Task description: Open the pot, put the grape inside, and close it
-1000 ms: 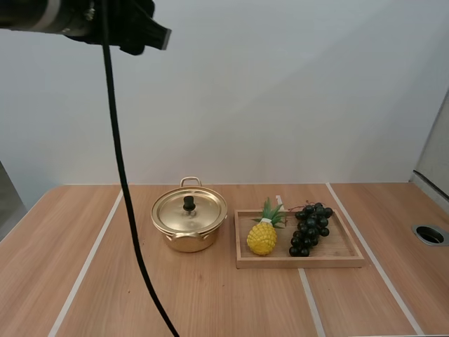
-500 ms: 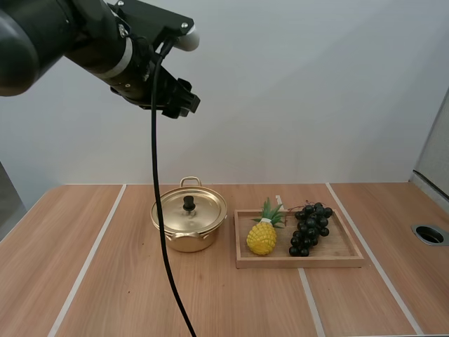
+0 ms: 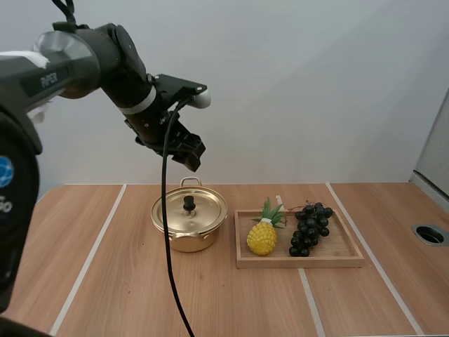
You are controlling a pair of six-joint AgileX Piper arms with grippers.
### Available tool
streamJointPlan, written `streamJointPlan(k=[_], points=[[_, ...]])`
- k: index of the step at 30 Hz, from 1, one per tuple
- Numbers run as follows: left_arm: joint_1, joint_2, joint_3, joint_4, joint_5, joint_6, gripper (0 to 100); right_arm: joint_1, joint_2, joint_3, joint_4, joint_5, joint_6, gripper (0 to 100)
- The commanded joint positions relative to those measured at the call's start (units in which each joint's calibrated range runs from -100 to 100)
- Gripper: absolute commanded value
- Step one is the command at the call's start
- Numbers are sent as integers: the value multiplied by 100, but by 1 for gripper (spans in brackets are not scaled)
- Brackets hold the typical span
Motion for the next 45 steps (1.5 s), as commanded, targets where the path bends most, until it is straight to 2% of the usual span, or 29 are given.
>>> streamJointPlan(k=[1, 6, 8, 16, 22, 45], points=[[-67, 227, 125, 82, 16, 43, 100, -22, -15, -49, -4, 103, 0, 100], [-359, 544, 207, 535, -434, -175, 100, -22, -15, -49, -4, 201, 0, 100], [-418, 608, 207, 696, -778, -231, 100, -22, -15, -49, -4, 241, 0, 100], [-418, 1070, 207, 1061, -1089, -231, 100, -22, -15, -49, -4, 301, 0, 100], [-418, 1455, 207, 1051, -1481, -231, 100, -22, -15, -49, -4, 321, 0, 100], [-418, 2274, -141, 1051, -1655, -231, 100, -22, -15, -49, -4, 616, 0, 100]])
